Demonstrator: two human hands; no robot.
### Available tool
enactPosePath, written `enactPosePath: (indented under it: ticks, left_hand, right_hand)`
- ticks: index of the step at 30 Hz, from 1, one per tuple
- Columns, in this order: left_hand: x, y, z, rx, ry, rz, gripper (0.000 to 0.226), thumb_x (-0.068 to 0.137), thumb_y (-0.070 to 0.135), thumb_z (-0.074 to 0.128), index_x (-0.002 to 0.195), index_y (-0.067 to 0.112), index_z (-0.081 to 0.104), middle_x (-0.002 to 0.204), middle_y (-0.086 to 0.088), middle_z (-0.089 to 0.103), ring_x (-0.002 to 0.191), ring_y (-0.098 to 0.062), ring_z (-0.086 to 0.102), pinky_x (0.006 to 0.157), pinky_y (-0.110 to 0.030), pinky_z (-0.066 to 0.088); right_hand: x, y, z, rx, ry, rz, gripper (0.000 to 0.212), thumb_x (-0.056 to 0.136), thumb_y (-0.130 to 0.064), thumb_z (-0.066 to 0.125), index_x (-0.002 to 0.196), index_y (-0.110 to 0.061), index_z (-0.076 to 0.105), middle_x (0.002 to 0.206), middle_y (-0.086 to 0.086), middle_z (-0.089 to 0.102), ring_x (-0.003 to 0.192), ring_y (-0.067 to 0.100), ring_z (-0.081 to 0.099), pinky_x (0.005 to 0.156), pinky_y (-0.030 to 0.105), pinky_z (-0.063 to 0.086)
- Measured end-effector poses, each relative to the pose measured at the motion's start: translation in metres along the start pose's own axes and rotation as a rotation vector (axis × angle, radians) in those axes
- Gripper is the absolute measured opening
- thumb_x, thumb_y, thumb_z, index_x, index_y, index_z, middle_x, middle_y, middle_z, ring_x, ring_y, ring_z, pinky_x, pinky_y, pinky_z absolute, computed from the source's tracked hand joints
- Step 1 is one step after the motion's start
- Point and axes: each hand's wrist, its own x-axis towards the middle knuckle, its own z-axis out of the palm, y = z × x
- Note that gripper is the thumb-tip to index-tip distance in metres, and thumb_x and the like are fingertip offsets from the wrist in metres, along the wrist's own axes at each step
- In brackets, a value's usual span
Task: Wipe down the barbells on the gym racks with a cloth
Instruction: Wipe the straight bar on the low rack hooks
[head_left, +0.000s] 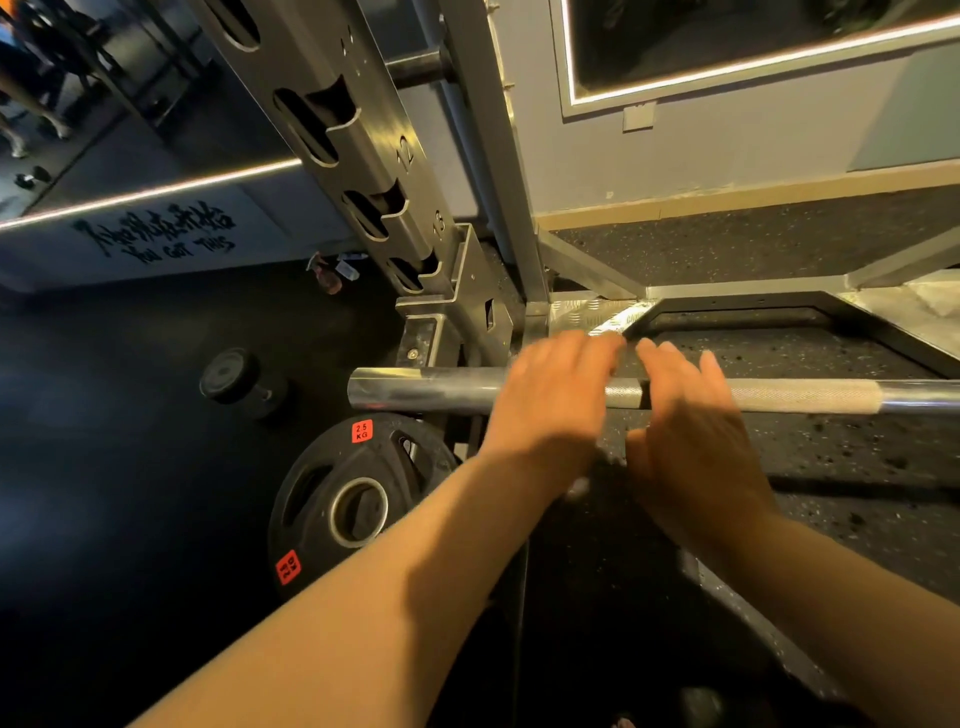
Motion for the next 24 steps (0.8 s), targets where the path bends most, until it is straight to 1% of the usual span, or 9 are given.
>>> enactPosePath:
  ticks: [3,5,7,9,12,16,18,20,24]
  left_hand:
    - [0.012,0.001,0.000,0.058,0.047,-0.237,0.025,0.104,0.022,0.044,0.124,0.019,0.058,0.116,-0.002,0.062,0.111,-0.021,0.055,0.103,-0.038,0.038]
    - [0.005,0.016,0.008,0.095,0.022,-0.205,0.038,0.106,0.024,0.032,0.127,0.014,0.061,0.124,-0.009,0.064,0.118,-0.027,0.057,0.118,-0.053,0.027]
    - [-0.009,0.019,0.016,0.075,-0.021,-0.058,0.043,0.107,0.015,0.029,0.125,0.000,0.065,0.130,-0.026,0.062,0.117,-0.038,0.061,0.114,-0.065,0.032]
    - [-0.003,0.017,0.004,-0.040,-0.058,-0.085,0.043,0.105,0.015,0.032,0.135,-0.003,0.056,0.141,-0.028,0.054,0.126,-0.038,0.057,0.111,-0.060,0.039]
    - [-0.001,0.004,-0.015,-0.104,0.041,-0.202,0.058,0.095,0.032,0.029,0.145,0.008,0.049,0.142,-0.009,0.057,0.133,-0.016,0.044,0.123,-0.039,0.021]
    - [-0.010,-0.023,-0.018,-0.136,0.020,-0.342,0.048,0.099,0.027,0.030,0.138,0.013,0.053,0.131,-0.005,0.063,0.128,-0.017,0.048,0.124,-0.039,0.015]
    - [-0.012,-0.030,-0.012,-0.148,0.014,-0.349,0.047,0.101,0.028,0.026,0.138,0.013,0.053,0.133,-0.003,0.061,0.132,-0.015,0.045,0.125,-0.034,0.011]
    - [-0.010,-0.031,-0.011,-0.139,0.007,-0.337,0.047,0.103,0.029,0.023,0.135,0.015,0.055,0.136,-0.002,0.059,0.141,-0.017,0.039,0.125,-0.036,0.010]
    - [-0.010,-0.030,-0.013,-0.129,-0.043,-0.287,0.053,0.101,0.032,0.016,0.132,0.020,0.059,0.140,0.002,0.056,0.146,-0.017,0.034,0.125,-0.040,0.011]
  right_hand:
    - [0.000,0.005,-0.001,-0.037,-0.041,0.020,0.065,0.085,-0.002,0.054,0.148,0.006,0.041,0.147,0.028,0.051,0.143,0.037,0.044,0.125,0.048,0.017]
    - [0.000,0.008,-0.002,-0.088,-0.059,-0.052,0.060,0.093,-0.025,0.053,0.143,0.008,0.046,0.145,0.028,0.053,0.138,0.039,0.050,0.123,0.054,0.023]
    - [0.000,0.006,-0.004,-0.088,-0.035,-0.112,0.063,0.100,-0.038,0.045,0.144,0.007,0.047,0.145,0.026,0.053,0.134,0.038,0.054,0.120,0.058,0.028]
    - [0.001,0.003,-0.004,-0.109,-0.015,-0.146,0.063,0.103,-0.041,0.033,0.149,0.002,0.045,0.151,0.021,0.050,0.138,0.033,0.052,0.120,0.061,0.028]
    - [0.006,-0.003,0.005,-0.315,0.003,-0.268,0.062,0.102,-0.040,0.034,0.149,-0.001,0.044,0.148,0.023,0.053,0.130,0.037,0.057,0.109,0.065,0.038]
    - [0.023,-0.015,0.030,-0.503,0.166,-0.301,0.030,0.106,-0.014,0.042,0.107,0.002,0.067,0.096,0.026,0.062,0.087,0.041,0.059,0.077,0.056,0.049]
    - [0.030,-0.018,0.038,-0.469,0.223,-0.313,0.029,0.106,-0.012,0.045,0.109,0.004,0.069,0.103,0.028,0.065,0.103,0.046,0.064,0.091,0.058,0.051]
    - [0.026,-0.015,0.041,-0.427,0.171,-0.333,0.038,0.109,-0.020,0.042,0.131,0.003,0.062,0.128,0.027,0.063,0.127,0.043,0.058,0.110,0.059,0.041]
    - [-0.010,-0.002,0.043,-0.318,0.145,-0.347,0.052,0.103,-0.022,0.052,0.151,-0.004,0.046,0.153,0.022,0.046,0.146,0.041,0.039,0.119,0.055,0.031]
